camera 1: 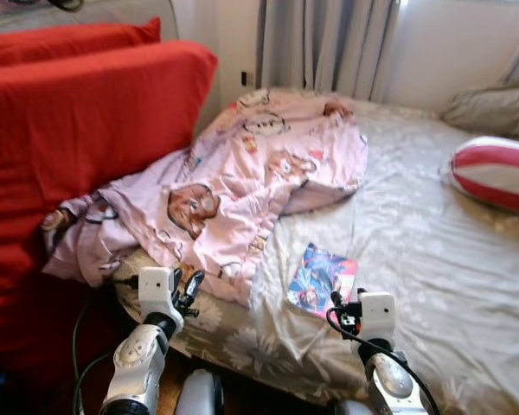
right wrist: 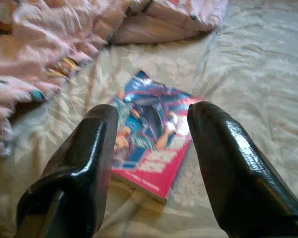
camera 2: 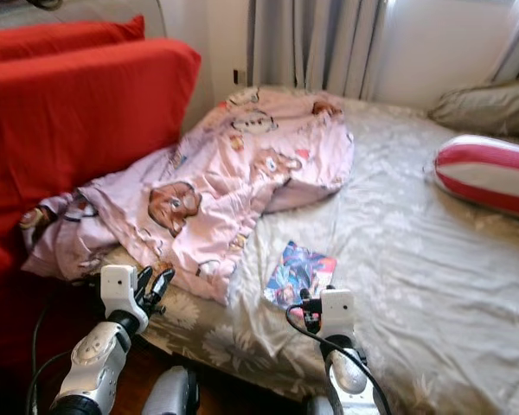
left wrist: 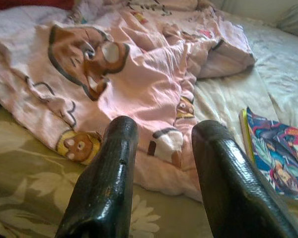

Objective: Clean up the room

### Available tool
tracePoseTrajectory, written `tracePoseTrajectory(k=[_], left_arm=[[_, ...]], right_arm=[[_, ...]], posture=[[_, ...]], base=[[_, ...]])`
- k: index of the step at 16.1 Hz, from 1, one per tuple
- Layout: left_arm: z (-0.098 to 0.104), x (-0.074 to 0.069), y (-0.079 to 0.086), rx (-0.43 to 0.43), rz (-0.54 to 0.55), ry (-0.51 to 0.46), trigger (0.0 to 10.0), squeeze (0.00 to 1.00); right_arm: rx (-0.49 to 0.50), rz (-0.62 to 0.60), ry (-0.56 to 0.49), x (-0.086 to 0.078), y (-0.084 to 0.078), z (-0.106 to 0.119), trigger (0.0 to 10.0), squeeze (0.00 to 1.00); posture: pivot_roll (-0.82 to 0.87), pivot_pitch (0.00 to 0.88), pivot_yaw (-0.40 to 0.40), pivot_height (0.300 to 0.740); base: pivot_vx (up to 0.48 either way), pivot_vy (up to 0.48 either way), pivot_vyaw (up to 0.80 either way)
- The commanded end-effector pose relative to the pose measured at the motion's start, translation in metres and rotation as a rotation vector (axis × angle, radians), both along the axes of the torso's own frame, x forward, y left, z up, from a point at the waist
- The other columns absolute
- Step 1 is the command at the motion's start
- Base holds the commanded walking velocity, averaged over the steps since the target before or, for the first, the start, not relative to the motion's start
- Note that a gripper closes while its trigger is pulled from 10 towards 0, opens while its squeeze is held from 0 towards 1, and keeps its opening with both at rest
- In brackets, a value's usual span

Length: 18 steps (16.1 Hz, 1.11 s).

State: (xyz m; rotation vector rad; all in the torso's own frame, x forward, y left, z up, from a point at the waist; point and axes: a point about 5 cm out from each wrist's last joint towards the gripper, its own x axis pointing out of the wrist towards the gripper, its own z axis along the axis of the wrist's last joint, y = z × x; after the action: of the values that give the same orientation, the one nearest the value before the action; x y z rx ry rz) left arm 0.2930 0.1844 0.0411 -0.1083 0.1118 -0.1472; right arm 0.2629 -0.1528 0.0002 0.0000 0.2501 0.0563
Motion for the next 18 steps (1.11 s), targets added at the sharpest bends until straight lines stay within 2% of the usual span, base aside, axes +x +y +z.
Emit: tracePoseTrajectory(k=[1, 6, 9, 11, 15, 18], left_arm=[[0.0044, 0.0029, 0.0007, 0.002, -0.002, -0.010, 10.0, 0.00], [0.0047, 0.0035, 0.0011, 0.004, 0.001, -0.008, 10.0, 0.00], [0.0050, 0.0035, 0.0020, 0.005, 0.008, -0.010, 10.0, 0.00], [0.0049, 0.0034, 0.0024, 0.007, 0.009, -0.009, 10.0, 0.00], [0.0043, 0.0027, 0.0024, 0.008, 0.005, -0.007, 10.0, 0.00], [0.0044, 0.0025, 0.0019, 0.008, 0.002, -0.007, 10.0, 0.00]], right_arm=[[0.004, -0.005, 0.002, 0.0012, -0.0011, 0.0002, 10.0, 0.00], [-0.001, 0.005, -0.006, 0.0013, -0.0009, 0.0010, 10.0, 0.00], [-0.009, 0.063, -0.032, 0.0019, 0.0044, 0.0042, 10.0, 0.00], [-0.003, 0.052, -0.024, 0.0018, 0.0042, 0.0032, 10.0, 0.00], [0.000, 0.049, -0.014, 0.0009, 0.0037, 0.0015, 10.0, 0.00], [0.005, 0.051, -0.018, 0.0010, 0.0040, 0.0017, 10.0, 0.00]], posture=[[0.02, 0.000, -0.020, 0.590], [0.02, 0.003, -0.021, 0.590], [0.03, 0.003, -0.021, 0.590], [0.03, 0.000, -0.020, 0.590], [0.03, 0.000, -0.018, 0.590], [0.03, 0.000, -0.017, 0.590]], base=[[0.000, 0.000, 0.00], [0.000, 0.000, 0.00], [0.000, 0.000, 0.27], [0.262, 0.000, 0.80], [0.306, 0.000, 0.00], [0.319, 0.000, 0.70]])
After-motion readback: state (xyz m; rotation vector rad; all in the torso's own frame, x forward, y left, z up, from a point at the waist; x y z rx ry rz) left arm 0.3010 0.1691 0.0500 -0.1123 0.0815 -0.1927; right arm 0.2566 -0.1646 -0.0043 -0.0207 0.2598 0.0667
